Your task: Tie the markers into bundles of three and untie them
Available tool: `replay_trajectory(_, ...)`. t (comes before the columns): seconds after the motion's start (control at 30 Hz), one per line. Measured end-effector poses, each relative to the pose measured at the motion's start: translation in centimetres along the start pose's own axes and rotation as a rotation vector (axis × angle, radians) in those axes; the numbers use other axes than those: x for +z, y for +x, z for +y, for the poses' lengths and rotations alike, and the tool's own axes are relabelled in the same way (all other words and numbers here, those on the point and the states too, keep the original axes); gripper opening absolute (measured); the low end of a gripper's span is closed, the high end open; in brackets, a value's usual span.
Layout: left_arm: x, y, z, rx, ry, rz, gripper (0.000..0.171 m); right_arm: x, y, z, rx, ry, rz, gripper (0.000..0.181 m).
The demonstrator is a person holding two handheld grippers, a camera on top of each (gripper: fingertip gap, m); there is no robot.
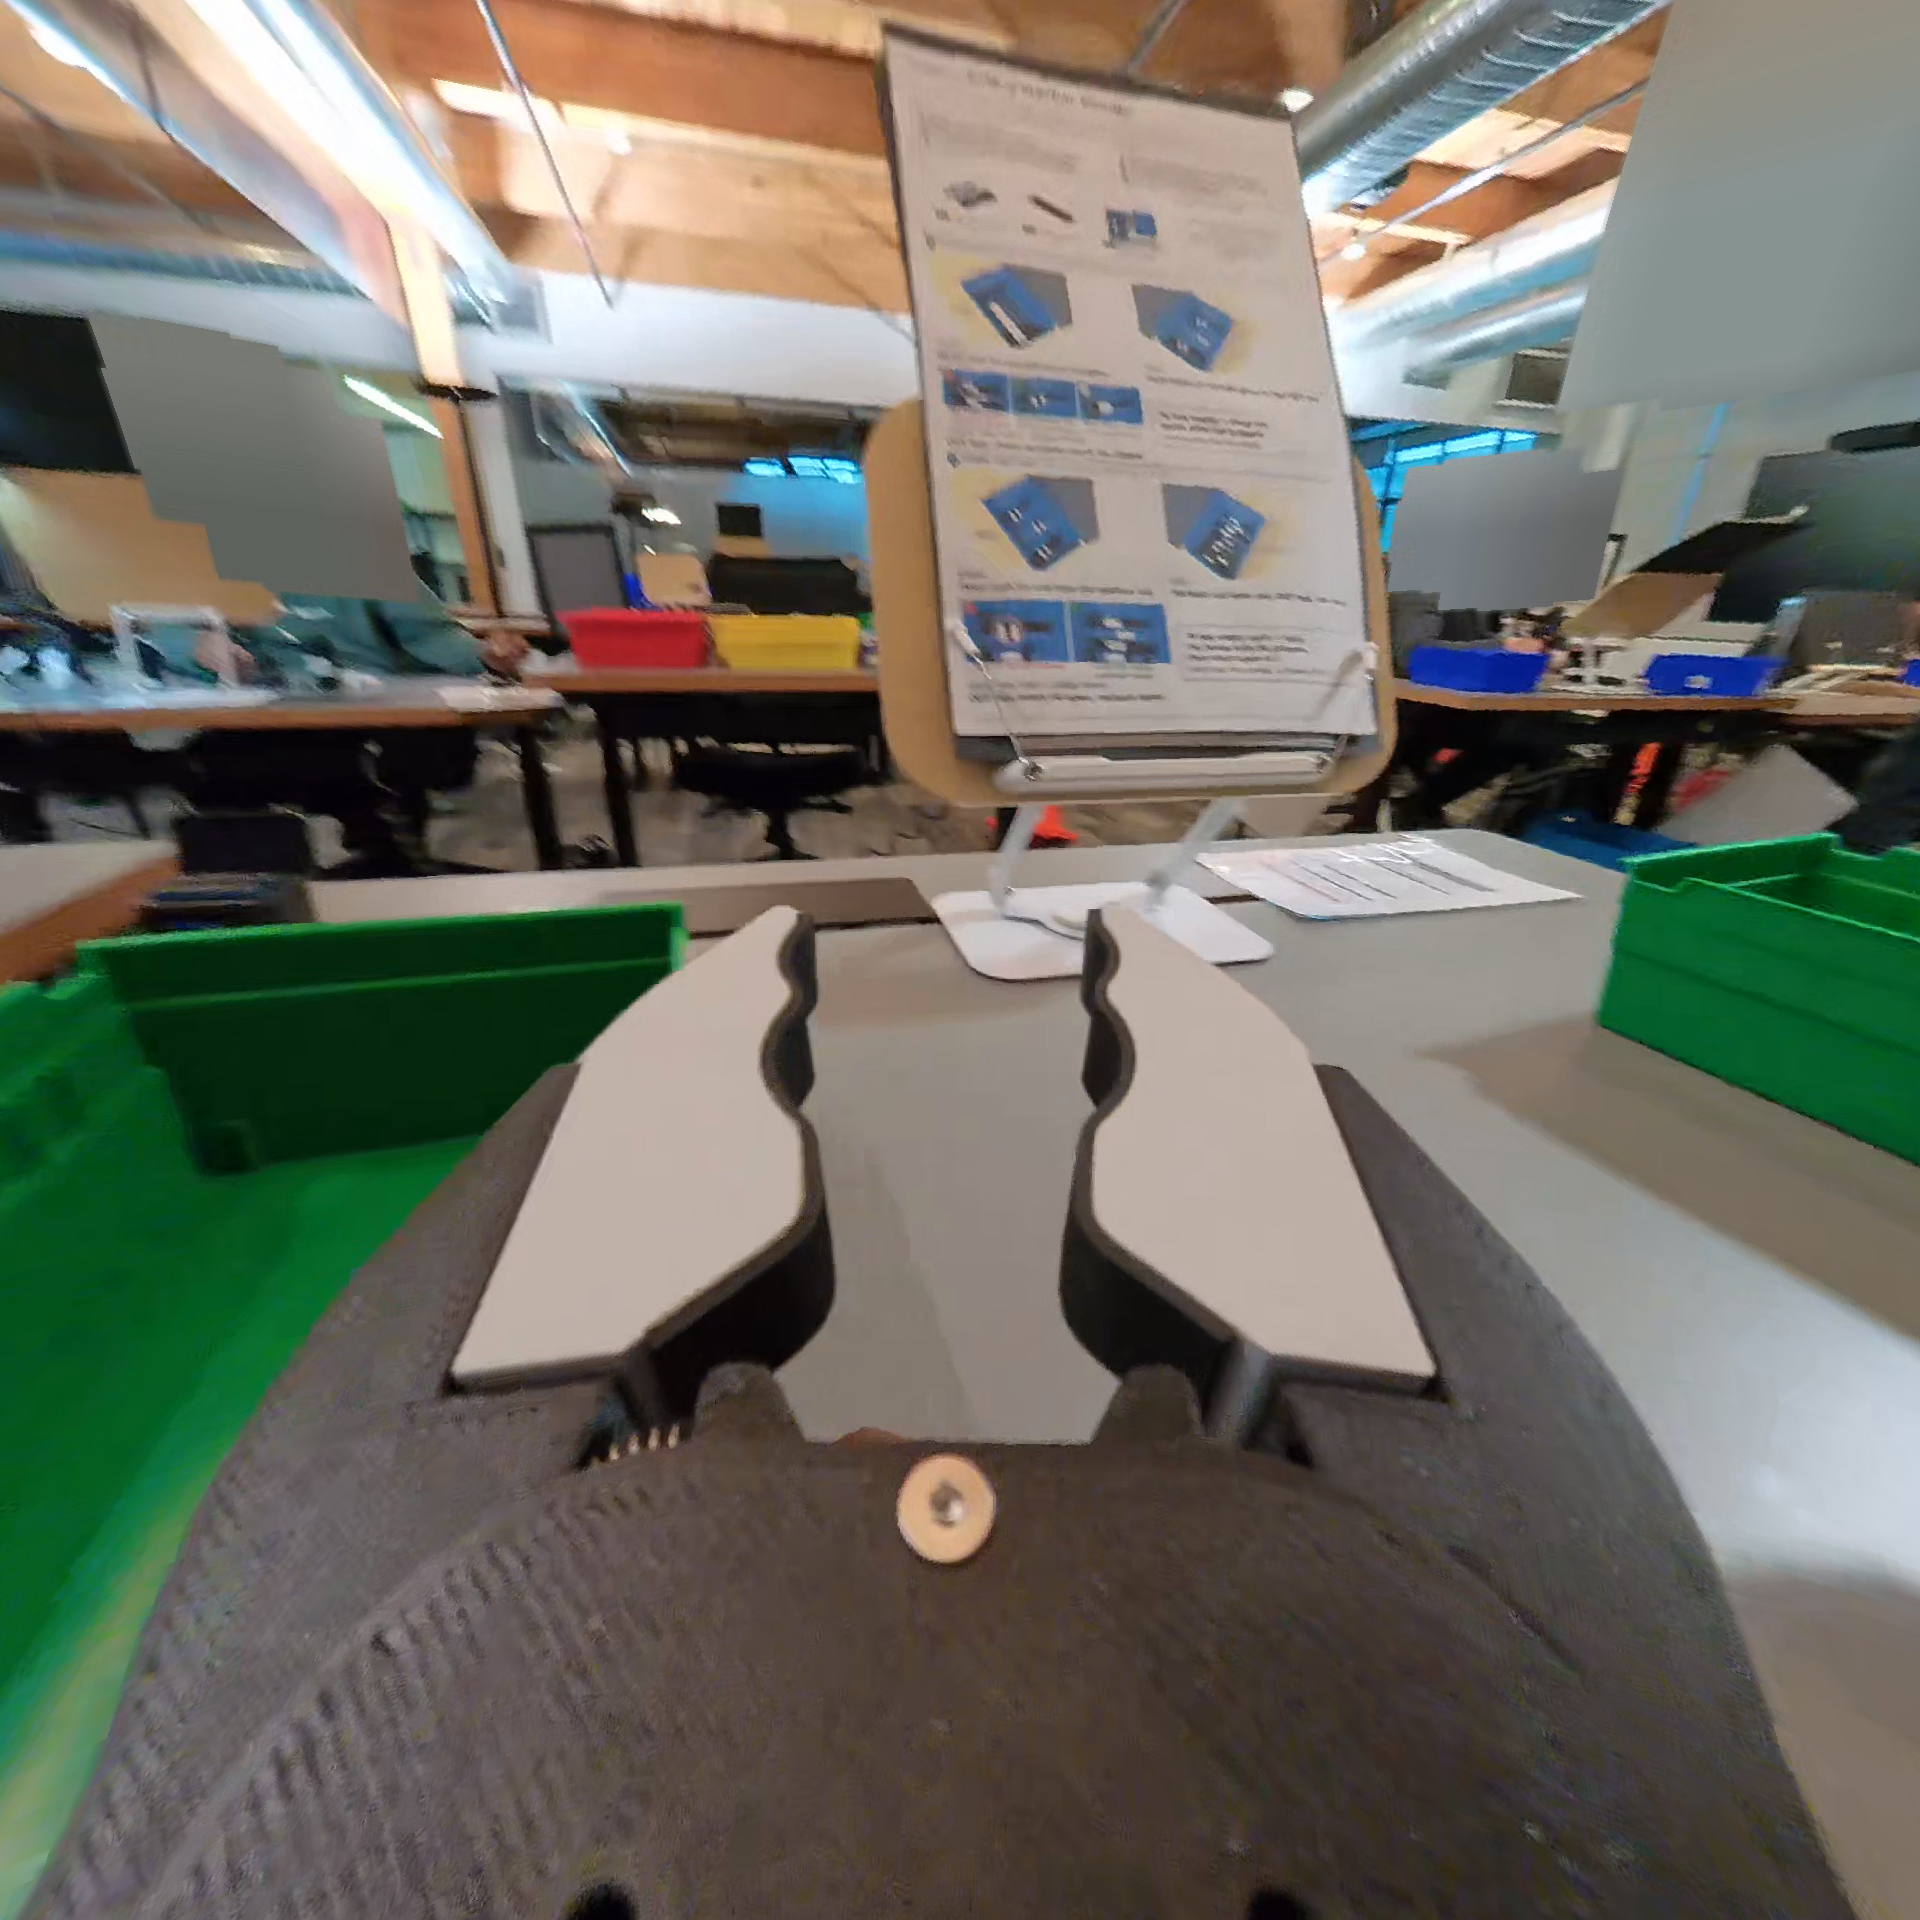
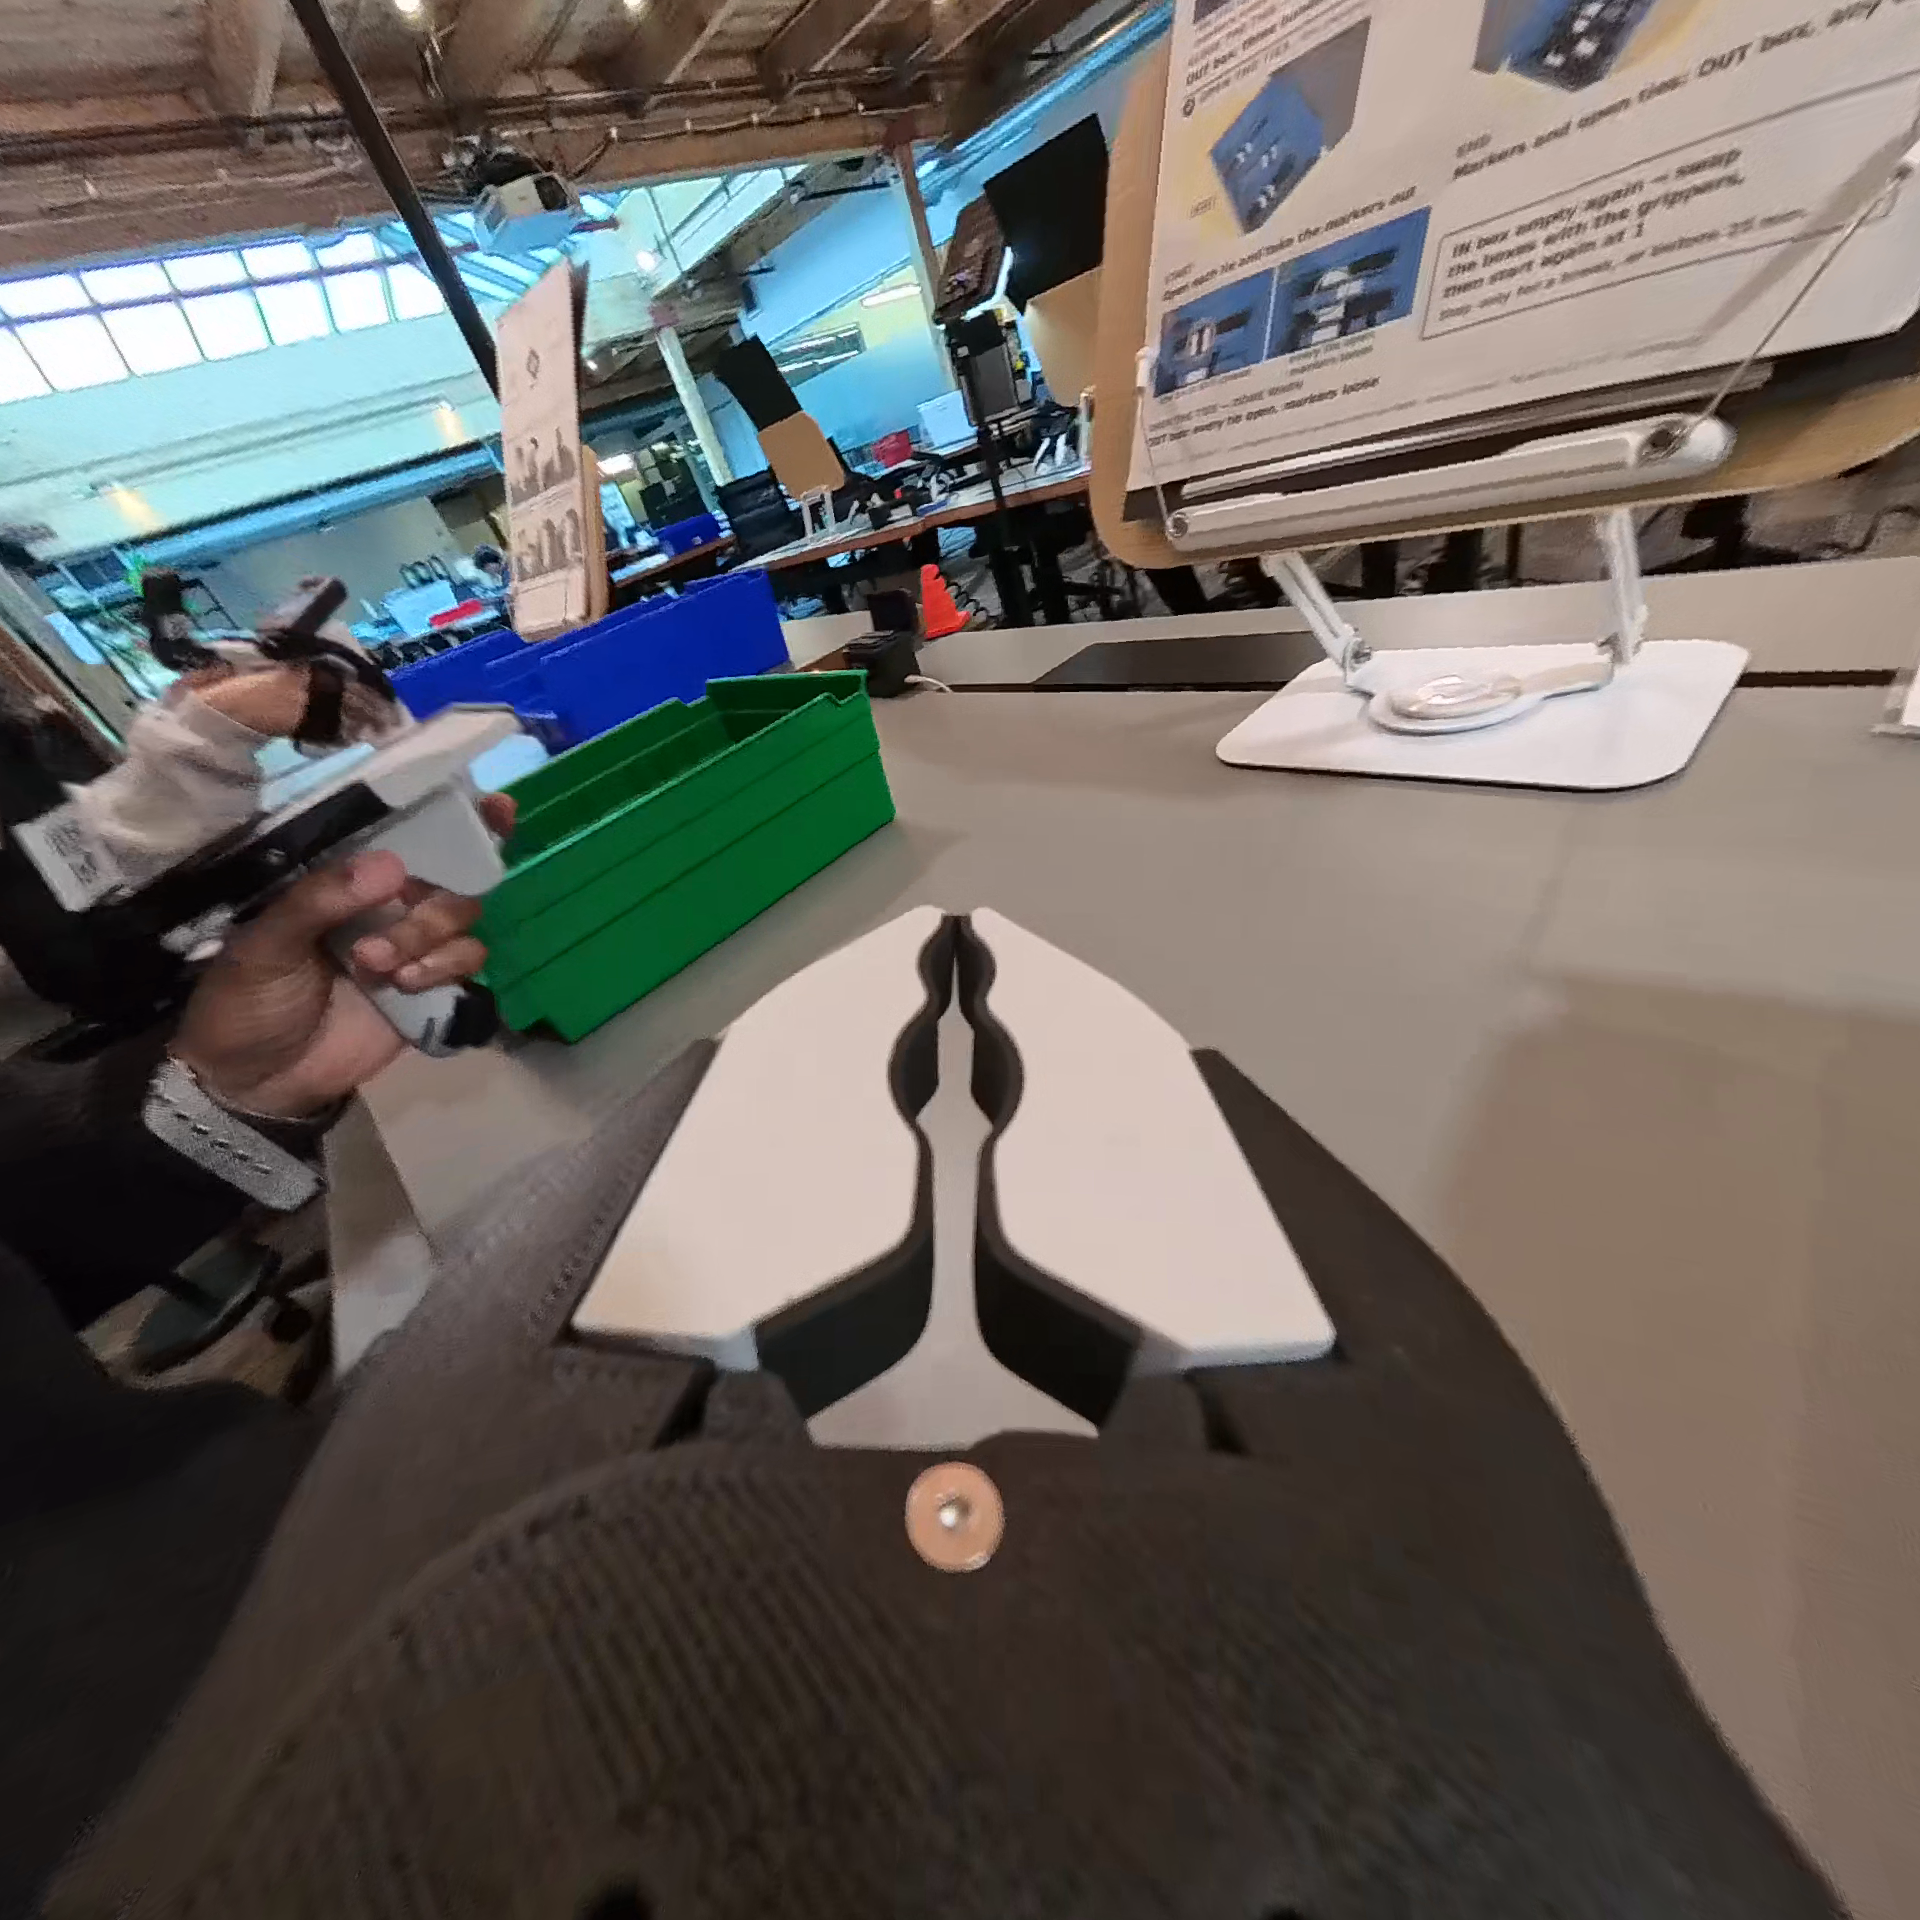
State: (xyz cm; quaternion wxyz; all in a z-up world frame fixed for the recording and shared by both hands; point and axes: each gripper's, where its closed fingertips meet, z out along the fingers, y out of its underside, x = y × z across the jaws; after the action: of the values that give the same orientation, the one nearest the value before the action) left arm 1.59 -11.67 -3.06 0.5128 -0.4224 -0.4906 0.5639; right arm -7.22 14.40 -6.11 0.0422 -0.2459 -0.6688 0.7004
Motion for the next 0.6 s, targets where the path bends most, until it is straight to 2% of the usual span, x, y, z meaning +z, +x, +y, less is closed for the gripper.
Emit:
replay_trajectory(0.17,-1.9,-2.8,-0.6,-0.056,0.02,-0.06,0.058,-0.8,1.5,-0.1,-0.165,0.059,0.23,0.0)
replay_trajectory(0.27,-1.7,-2.3,-0.4,-0.056,0.02,-0.011,0.072,-0.4,0.9,0.4,-0.198,0.024,0.235,0.017)
replay_trajectory(0.37,-1.4,-2.0,-0.3,-0.053,0.015,0.009,0.071,-0.4,0.7,0.5,-0.186,0.021,0.247,0.03)
replay_trajectory(0.5,-0.8,-1.2,1.1,0.033,-0.067,0.03,0.069,-1.4,0.9,-0.4,-0.186,0.07,0.278,0.05)
replay_trajectory(0.6,-1.2,-0.5,1.7,0.013,-0.11,0.047,0.063,-2.5,0.3,-0.7,-0.195,0.099,0.263,0.062)
